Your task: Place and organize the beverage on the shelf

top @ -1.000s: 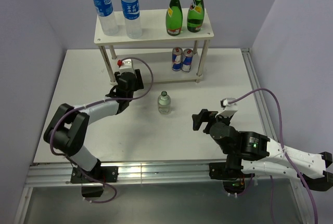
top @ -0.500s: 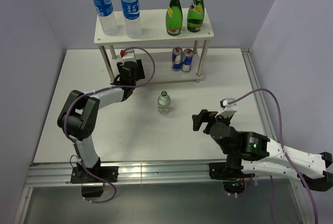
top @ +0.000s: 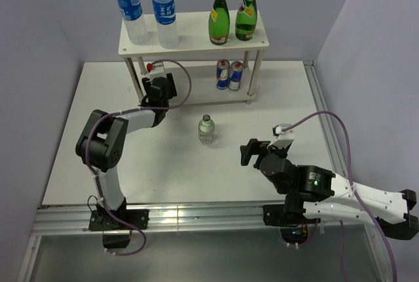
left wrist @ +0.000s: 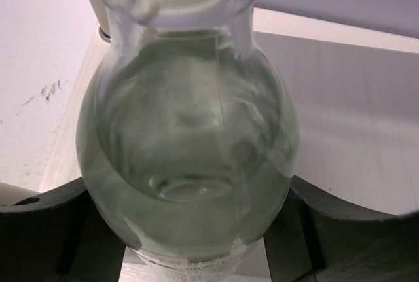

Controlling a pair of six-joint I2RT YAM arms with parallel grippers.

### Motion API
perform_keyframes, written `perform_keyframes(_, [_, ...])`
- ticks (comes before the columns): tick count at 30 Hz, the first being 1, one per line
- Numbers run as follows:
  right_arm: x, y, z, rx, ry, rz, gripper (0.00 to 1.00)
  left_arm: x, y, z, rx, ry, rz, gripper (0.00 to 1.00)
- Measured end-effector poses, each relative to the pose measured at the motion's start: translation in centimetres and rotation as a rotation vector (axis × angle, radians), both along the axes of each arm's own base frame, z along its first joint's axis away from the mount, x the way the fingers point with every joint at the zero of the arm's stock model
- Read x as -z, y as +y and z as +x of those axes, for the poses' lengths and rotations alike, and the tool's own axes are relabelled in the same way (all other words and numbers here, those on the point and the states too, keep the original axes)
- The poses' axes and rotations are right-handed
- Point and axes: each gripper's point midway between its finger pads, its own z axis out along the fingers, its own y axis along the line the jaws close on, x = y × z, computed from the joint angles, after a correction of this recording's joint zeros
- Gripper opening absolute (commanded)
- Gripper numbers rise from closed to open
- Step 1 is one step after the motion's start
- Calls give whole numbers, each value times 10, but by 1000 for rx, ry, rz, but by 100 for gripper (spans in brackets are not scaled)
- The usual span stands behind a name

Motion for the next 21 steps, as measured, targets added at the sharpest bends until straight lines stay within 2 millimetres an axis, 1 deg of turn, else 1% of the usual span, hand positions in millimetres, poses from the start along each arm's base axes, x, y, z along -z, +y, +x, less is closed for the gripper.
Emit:
perform_keyframes(9, [0, 5, 2, -5, -4, -2, 100, 1, 17, 6, -107, -84, 7, 1])
perform_keyframes(10, [0, 5, 2, -6, -3, -2, 100, 1, 18, 7, -116, -90, 7, 7])
perform_keyframes(11, [0, 6, 2, -6, -2, -3, 100, 1, 19, 8, -125, -92, 10, 11])
perform_keyframes(12, [1, 7, 2, -7, -2, -5, 100, 1, 20, 10, -134, -96, 11, 12])
perform_keyframes(13, [1, 7, 2, -7, -1, -6, 100, 1, 20, 12, -138, -98, 12, 16])
perform_keyframes(16, [1, 7, 2, -7, -1, -6, 100, 1, 20, 14, -144, -102, 12, 37])
perform_keyframes(18, [2, 7, 2, -7, -1, -6, 100, 1, 20, 15, -146, -105, 11, 45])
perform_keyframes(19, [2, 7, 2, -7, 0, -8, 100, 1, 20, 15, -146, -106, 10, 55])
perform_keyframes(20, [3, 7, 2, -7, 0, -10, 100, 1, 20, 15, -146, -108, 9, 58])
perform_keyframes(21, [3, 7, 2, -7, 0, -10, 100, 1, 20, 15, -146, -109, 8, 66])
